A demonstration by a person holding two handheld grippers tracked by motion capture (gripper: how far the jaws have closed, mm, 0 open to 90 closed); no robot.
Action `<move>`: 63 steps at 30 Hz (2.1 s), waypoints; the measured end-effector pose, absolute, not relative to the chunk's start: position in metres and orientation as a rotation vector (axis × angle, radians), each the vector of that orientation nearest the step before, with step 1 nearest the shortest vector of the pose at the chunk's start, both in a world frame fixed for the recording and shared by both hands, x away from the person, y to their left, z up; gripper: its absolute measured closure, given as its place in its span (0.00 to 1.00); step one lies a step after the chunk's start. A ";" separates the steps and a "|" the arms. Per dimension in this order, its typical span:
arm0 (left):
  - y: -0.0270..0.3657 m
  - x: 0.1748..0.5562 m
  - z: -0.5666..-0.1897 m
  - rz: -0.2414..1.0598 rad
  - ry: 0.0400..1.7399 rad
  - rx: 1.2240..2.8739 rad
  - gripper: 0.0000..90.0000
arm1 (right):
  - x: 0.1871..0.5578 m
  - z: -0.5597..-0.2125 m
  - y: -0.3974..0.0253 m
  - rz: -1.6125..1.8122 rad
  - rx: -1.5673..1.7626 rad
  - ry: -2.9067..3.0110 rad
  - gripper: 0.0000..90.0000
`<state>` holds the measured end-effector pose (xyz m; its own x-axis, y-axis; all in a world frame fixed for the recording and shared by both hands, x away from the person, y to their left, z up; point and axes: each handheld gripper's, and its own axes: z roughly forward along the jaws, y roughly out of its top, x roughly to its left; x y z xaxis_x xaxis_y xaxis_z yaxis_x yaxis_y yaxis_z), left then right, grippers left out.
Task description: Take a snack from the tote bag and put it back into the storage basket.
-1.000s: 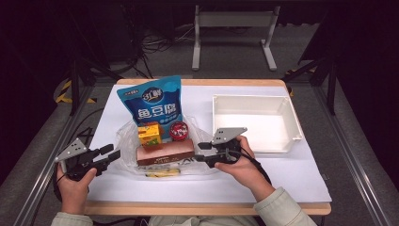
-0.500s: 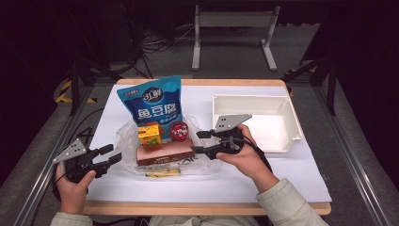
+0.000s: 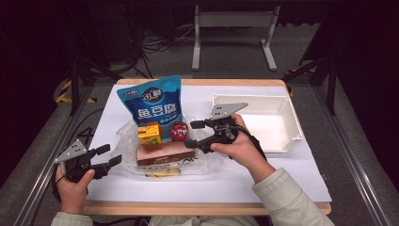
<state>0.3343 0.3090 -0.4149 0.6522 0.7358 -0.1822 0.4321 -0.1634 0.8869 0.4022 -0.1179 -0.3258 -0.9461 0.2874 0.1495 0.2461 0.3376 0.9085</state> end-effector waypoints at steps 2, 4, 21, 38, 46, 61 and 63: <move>0.309 0.334 -0.415 0.354 0.938 1.802 0.32 | 0.404 -0.323 -0.115 1.727 0.511 2.537 0.23; 0.308 0.335 -0.416 0.344 0.943 1.787 0.31 | 0.405 -0.321 -0.112 1.722 0.503 2.530 0.22; 0.312 0.329 -0.426 0.353 0.961 1.755 0.26 | 0.426 -0.317 -0.085 1.661 0.389 2.597 0.26; 0.317 0.331 -0.433 0.374 0.984 1.781 0.22 | 0.444 -0.319 -0.066 1.562 0.281 2.657 0.35; 0.318 0.332 -0.434 0.381 0.994 1.780 0.21 | 0.450 -0.322 -0.059 1.402 0.198 2.739 0.43; 0.320 0.330 -0.434 0.380 0.989 1.783 0.21 | 0.454 -0.334 -0.036 1.194 0.079 2.844 0.41; 0.320 0.329 -0.434 0.381 0.992 1.786 0.21 | 0.455 -0.338 -0.033 1.175 0.068 2.858 0.40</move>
